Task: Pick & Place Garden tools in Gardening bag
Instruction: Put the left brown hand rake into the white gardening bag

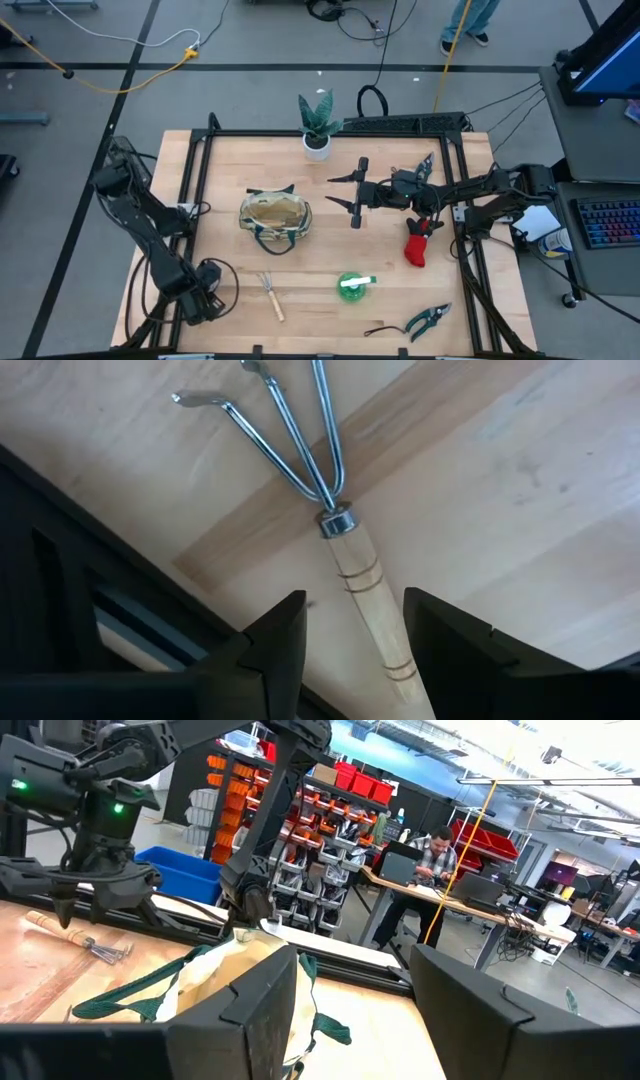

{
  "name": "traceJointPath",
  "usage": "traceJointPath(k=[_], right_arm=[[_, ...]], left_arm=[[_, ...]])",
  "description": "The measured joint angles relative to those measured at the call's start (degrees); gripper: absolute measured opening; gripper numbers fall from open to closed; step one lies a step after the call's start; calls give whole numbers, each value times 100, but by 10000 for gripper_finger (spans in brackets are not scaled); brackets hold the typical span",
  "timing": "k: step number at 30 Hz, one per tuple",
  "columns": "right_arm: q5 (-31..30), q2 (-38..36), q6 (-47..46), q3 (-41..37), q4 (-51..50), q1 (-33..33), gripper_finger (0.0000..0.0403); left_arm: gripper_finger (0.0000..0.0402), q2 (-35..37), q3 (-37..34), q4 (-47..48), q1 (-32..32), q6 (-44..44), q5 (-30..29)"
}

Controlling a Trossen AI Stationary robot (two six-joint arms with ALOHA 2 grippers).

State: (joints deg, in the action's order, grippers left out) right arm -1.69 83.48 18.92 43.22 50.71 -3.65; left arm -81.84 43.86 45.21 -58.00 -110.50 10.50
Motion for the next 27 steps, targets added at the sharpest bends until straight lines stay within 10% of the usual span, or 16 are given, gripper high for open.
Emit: traceJointPath(k=[27], right_arm=[[0, 0, 0, 0, -2, 1, 194]], left_arm=[[175, -632, 7, -338, -4, 83, -199]])
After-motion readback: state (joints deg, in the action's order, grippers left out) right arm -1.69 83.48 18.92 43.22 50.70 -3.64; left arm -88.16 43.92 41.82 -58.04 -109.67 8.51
